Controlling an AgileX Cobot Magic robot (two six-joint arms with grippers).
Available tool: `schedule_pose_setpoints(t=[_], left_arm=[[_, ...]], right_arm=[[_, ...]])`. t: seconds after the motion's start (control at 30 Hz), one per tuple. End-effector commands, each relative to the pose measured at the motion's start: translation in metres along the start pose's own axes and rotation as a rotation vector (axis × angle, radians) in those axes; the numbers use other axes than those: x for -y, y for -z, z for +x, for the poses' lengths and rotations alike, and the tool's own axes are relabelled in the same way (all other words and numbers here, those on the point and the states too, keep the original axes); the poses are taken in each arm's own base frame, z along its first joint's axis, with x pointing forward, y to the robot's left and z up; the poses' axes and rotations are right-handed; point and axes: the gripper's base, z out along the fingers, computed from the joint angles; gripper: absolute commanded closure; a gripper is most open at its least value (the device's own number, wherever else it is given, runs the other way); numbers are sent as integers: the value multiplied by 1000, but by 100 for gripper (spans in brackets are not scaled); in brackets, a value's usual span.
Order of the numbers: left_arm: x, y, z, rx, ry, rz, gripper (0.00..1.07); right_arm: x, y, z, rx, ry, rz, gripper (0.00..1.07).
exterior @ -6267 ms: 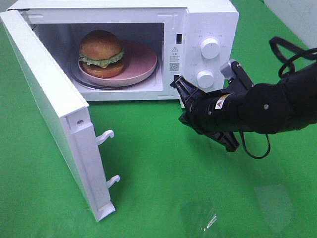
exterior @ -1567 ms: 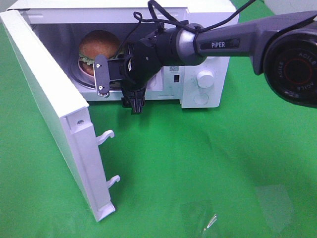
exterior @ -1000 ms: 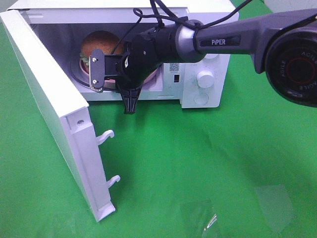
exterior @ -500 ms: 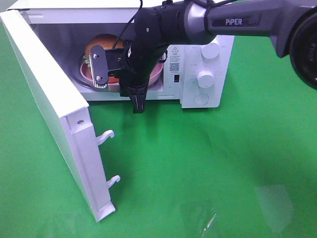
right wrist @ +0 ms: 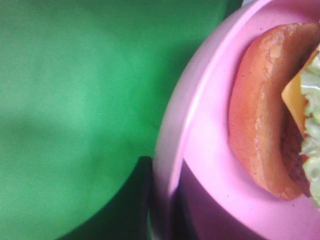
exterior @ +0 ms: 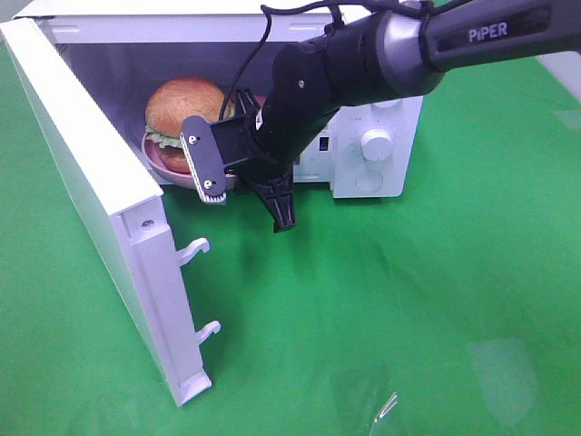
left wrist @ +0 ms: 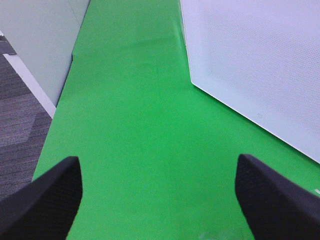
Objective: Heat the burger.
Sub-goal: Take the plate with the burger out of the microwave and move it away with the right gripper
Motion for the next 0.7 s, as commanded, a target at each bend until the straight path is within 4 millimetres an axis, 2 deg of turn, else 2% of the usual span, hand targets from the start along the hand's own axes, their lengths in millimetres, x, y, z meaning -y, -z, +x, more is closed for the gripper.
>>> schedule_pose_setpoints(t=[0.03, 0.4, 0.7], left_arm=[[0, 2, 0, 27, 0, -4, 30], [0, 2, 0, 27, 0, -4, 30], [0, 2, 0, 27, 0, -4, 30]], right_arm=[[7, 16, 4, 10, 7, 86, 107], [-18, 37, 10, 10, 103, 95, 107], [-37, 63, 14, 12, 171, 107, 107]])
